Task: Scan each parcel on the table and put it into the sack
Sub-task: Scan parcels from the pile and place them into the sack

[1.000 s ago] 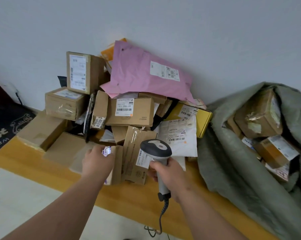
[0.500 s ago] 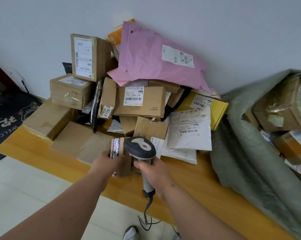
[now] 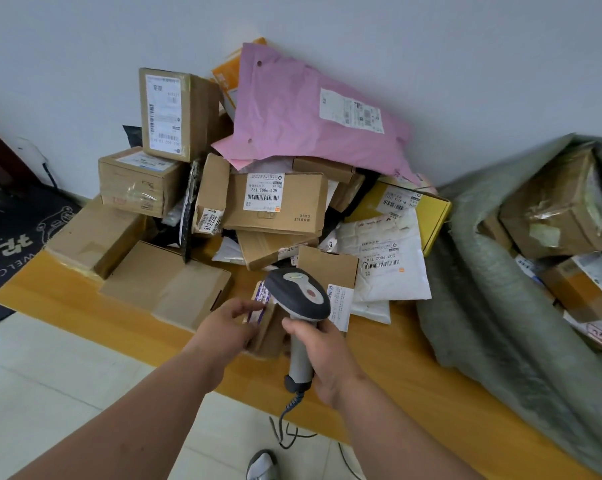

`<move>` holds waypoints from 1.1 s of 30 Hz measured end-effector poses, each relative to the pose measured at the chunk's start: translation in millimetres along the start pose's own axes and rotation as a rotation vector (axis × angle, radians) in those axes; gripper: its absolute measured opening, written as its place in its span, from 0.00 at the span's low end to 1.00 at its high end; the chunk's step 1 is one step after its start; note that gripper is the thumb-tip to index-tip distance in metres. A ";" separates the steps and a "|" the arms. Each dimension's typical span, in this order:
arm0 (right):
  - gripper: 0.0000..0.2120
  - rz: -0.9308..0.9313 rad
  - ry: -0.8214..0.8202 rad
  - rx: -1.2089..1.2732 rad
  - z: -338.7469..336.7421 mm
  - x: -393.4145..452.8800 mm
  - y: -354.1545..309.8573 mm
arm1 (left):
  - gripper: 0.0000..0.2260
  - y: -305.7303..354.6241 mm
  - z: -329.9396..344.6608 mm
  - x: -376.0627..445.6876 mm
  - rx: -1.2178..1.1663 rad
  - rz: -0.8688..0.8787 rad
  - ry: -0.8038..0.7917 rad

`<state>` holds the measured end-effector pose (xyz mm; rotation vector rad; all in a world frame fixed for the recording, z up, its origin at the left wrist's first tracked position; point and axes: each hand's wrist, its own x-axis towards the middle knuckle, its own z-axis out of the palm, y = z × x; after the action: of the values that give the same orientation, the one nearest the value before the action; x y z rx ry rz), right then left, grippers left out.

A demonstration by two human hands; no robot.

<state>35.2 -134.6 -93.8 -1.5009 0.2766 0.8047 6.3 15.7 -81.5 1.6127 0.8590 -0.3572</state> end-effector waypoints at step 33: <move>0.24 -0.296 0.195 0.347 -213.3 -140.8 -12.8 | 0.24 53.9 191.3 -129.0 -0.353 0.066 -0.426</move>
<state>7.9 -377.0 -16.4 -1.2530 0.3129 0.3523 0.1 -208.2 -4.1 1.1758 0.5070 -0.4540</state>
